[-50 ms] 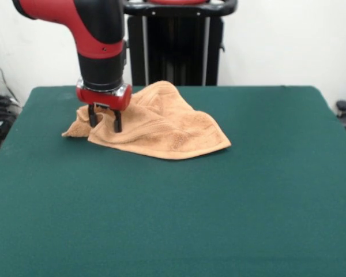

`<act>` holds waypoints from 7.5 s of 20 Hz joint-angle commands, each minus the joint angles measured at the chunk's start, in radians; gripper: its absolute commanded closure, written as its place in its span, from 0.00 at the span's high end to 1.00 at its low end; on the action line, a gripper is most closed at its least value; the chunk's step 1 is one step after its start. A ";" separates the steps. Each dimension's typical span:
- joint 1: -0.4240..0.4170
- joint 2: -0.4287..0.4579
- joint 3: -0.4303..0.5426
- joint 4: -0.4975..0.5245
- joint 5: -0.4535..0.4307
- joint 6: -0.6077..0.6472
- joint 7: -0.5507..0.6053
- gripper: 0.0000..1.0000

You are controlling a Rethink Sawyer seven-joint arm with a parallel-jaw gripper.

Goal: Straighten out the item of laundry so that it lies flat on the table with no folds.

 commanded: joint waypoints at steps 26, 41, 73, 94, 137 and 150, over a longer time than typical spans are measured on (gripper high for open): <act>0.053 0.011 0.086 -0.011 -0.028 -0.036 0.076 0.00; 0.047 -0.026 0.109 -0.055 -0.017 0.046 0.030 0.00; 0.098 0.103 0.116 -0.288 -0.011 0.119 0.013 0.00; 0.135 0.117 0.167 -0.368 -0.044 0.212 -0.044 0.00; 0.085 0.074 0.226 -0.336 -0.055 0.296 -0.057 0.00; 0.036 0.161 0.255 -0.373 -0.081 0.215 -0.078 0.00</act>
